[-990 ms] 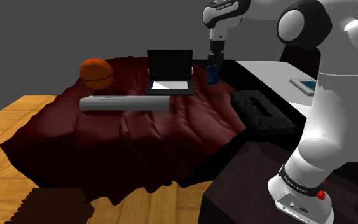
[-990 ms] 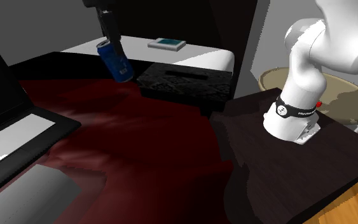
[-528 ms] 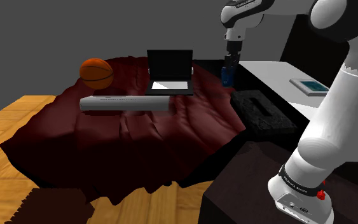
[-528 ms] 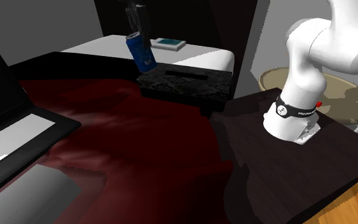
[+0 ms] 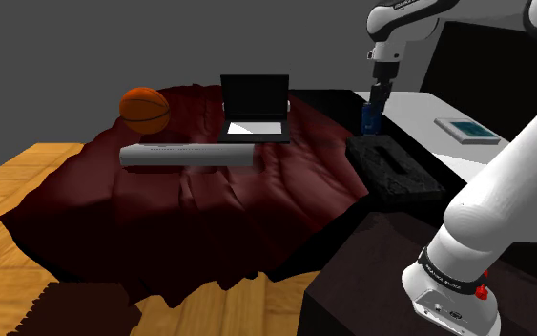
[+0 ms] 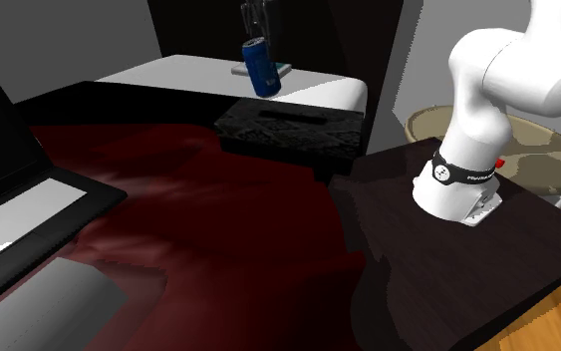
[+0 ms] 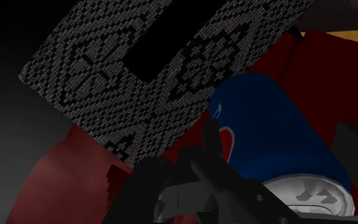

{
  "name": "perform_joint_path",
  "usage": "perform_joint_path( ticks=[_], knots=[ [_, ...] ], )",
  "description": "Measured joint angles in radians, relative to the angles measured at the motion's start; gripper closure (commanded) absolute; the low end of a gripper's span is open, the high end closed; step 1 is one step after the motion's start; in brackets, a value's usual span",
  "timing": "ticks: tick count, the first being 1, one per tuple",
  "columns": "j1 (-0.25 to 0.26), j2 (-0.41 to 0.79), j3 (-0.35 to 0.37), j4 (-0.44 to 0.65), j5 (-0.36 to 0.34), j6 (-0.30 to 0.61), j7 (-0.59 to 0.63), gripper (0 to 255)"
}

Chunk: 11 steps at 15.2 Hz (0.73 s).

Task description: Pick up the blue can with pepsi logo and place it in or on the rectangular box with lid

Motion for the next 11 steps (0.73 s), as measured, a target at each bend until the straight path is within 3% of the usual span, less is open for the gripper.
perform_joint_path(
  ticks=[7, 11],
  knots=[
    [-0.073, -0.148, -0.062, -0.112, -0.097, -0.020, -0.092, 255],
    [-0.087, -0.169, -0.075, -0.162, -0.115, 0.011, -0.107, 255]
  ],
)
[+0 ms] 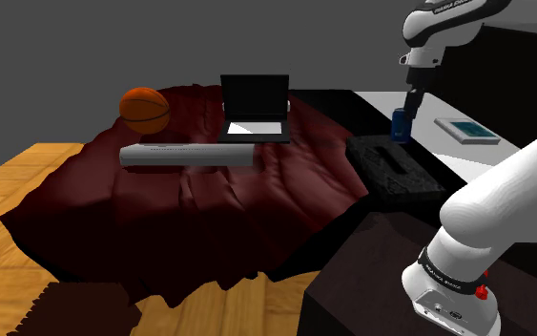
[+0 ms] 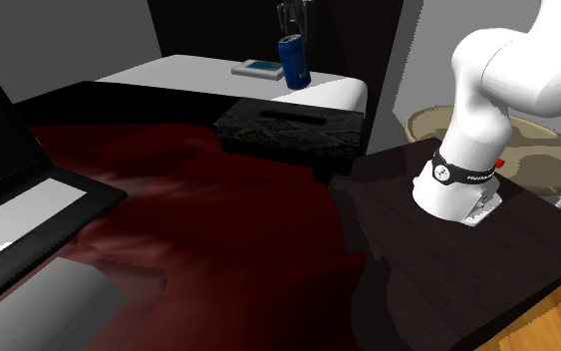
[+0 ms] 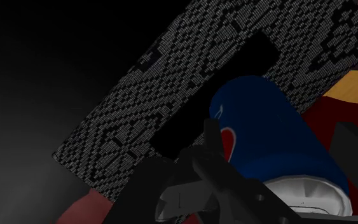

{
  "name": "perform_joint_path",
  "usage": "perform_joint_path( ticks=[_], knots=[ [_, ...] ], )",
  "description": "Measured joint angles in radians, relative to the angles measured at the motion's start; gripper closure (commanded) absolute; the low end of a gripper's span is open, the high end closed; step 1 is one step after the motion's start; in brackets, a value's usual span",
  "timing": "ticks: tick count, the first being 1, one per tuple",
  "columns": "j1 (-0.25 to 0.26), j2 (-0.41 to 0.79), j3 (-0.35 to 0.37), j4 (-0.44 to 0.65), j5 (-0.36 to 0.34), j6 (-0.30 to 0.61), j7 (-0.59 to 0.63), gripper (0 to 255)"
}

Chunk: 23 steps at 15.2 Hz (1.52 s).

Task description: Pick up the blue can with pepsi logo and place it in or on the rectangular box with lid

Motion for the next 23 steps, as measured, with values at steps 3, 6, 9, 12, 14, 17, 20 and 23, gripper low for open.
perform_joint_path(
  ticks=[3, 6, 9, 12, 14, 17, 20, 23],
  knots=[
    [-0.002, 0.008, -0.007, -0.033, -0.001, 0.041, -0.004, 255],
    [-0.002, 0.022, -0.014, -0.064, 0.001, 0.085, -0.008, 255],
    [-0.002, 0.039, -0.022, -0.093, 0.003, 0.130, -0.012, 255],
    [-0.001, 0.054, -0.027, -0.118, 0.007, 0.168, -0.015, 255],
    [-0.001, 0.066, -0.032, -0.139, 0.009, 0.201, -0.018, 255],
    [-0.001, 0.072, -0.034, -0.147, 0.010, 0.214, -0.020, 255],
    [-0.001, 0.073, -0.034, -0.148, 0.010, 0.217, -0.020, 255],
    [-0.001, 0.073, -0.034, -0.149, 0.010, 0.217, -0.020, 0]
  ],
)
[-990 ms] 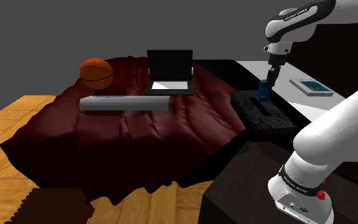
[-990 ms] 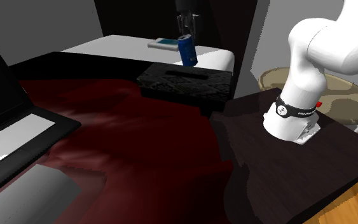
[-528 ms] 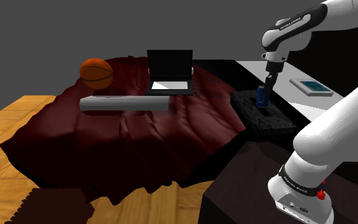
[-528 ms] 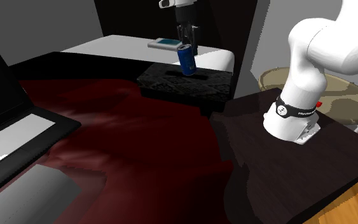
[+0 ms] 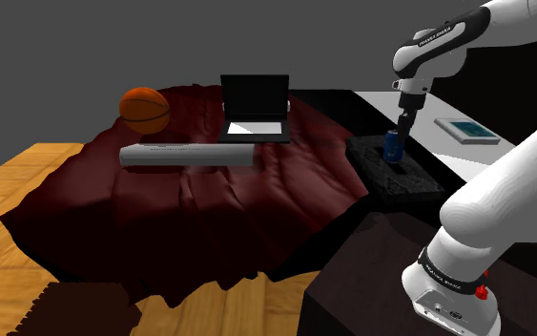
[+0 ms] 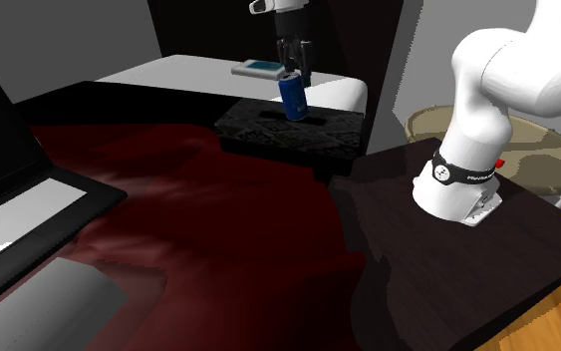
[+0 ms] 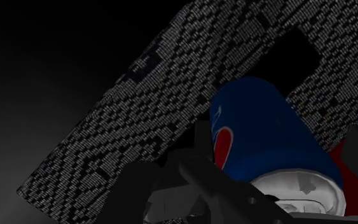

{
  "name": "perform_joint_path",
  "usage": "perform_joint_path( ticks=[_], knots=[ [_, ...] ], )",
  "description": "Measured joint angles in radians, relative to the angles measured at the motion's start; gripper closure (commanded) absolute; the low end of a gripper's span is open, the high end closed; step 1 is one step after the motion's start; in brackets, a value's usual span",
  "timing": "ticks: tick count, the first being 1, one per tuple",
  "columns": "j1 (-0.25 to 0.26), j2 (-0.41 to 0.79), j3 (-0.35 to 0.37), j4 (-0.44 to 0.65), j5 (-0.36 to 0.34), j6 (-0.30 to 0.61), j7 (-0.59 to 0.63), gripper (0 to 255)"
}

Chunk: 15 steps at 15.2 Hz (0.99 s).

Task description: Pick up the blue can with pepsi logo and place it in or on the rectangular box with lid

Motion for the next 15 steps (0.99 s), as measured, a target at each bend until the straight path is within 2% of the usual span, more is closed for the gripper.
perform_joint_path(
  ticks=[5, 10, 15],
  knots=[
    [0.000, 0.000, 0.000, 0.001, 0.000, 0.001, 0.000, 0],
    [0.003, -0.023, 0.013, 0.097, 0.000, -0.117, 0.005, 0],
    [0.004, -0.022, 0.014, 0.111, 0.002, -0.130, 0.004, 0]
  ],
)
